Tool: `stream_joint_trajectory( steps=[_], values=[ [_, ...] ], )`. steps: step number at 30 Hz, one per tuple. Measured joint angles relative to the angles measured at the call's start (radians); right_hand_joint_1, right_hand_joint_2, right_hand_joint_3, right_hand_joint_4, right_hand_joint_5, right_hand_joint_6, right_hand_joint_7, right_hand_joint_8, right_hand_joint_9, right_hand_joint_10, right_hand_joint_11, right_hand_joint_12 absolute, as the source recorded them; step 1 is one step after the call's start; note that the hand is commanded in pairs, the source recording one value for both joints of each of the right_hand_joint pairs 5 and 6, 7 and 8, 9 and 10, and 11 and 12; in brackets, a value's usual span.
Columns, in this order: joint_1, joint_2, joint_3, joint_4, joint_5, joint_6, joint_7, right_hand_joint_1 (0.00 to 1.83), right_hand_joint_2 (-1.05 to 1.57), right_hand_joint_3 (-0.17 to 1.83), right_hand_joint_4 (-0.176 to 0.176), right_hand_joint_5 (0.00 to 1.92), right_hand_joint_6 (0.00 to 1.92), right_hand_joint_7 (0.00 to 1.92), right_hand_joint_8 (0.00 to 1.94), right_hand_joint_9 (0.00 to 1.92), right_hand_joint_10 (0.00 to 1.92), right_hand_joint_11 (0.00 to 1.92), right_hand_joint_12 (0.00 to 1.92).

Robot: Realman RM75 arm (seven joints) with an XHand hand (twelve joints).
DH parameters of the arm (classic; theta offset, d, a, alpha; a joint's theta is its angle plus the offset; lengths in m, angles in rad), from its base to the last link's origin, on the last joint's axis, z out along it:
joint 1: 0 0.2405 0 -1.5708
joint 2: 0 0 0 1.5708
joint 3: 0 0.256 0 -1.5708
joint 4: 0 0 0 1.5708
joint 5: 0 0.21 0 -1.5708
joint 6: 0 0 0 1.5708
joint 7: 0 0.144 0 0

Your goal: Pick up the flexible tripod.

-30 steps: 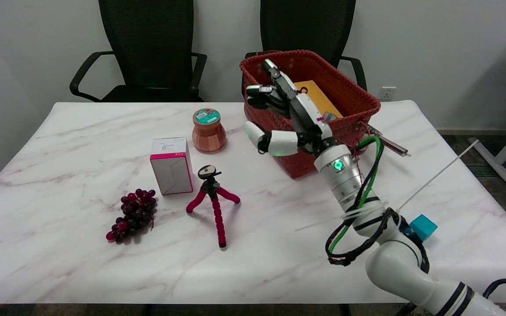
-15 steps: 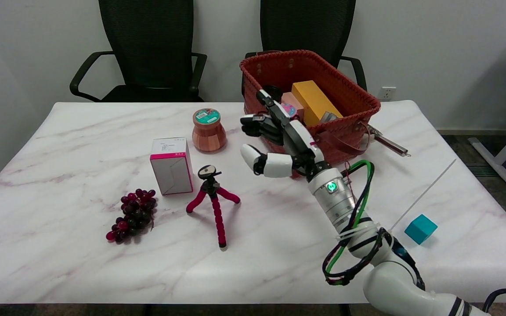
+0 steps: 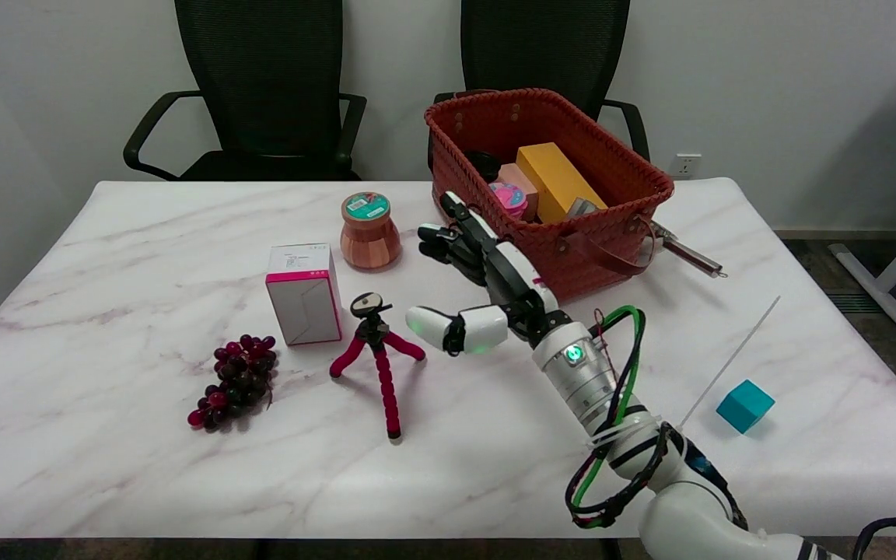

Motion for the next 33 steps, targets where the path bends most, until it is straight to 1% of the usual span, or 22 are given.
stream_joint_trajectory(
  steps=[6, 12, 30, 33],
  values=[
    [-0.002, -0.005, -0.025, -0.013, 0.008, -0.008, 0.000, 1.19, 0.14, 1.03, 0.000, 0.00, 0.00, 0.27, 0.27, 0.28, 0.28, 0.10, 0.10],
    [-0.003, -0.020, -0.041, -0.037, 0.014, -0.013, 0.000, 1.19, 0.10, 1.04, 0.000, 0.00, 0.00, 0.23, 0.23, 0.24, 0.24, 0.00, 0.00],
    [0.051, -0.071, -0.080, -0.136, 0.024, -0.043, 0.000, 1.18, 0.05, 1.06, 0.000, 0.00, 0.00, 0.22, 0.22, 0.23, 0.23, 0.00, 0.00],
    [0.068, -0.076, -0.092, -0.155, 0.032, -0.046, 0.000, 1.17, 0.05, 1.07, 0.000, 0.00, 0.00, 0.27, 0.27, 0.27, 0.27, 0.00, 0.00]
  ],
)
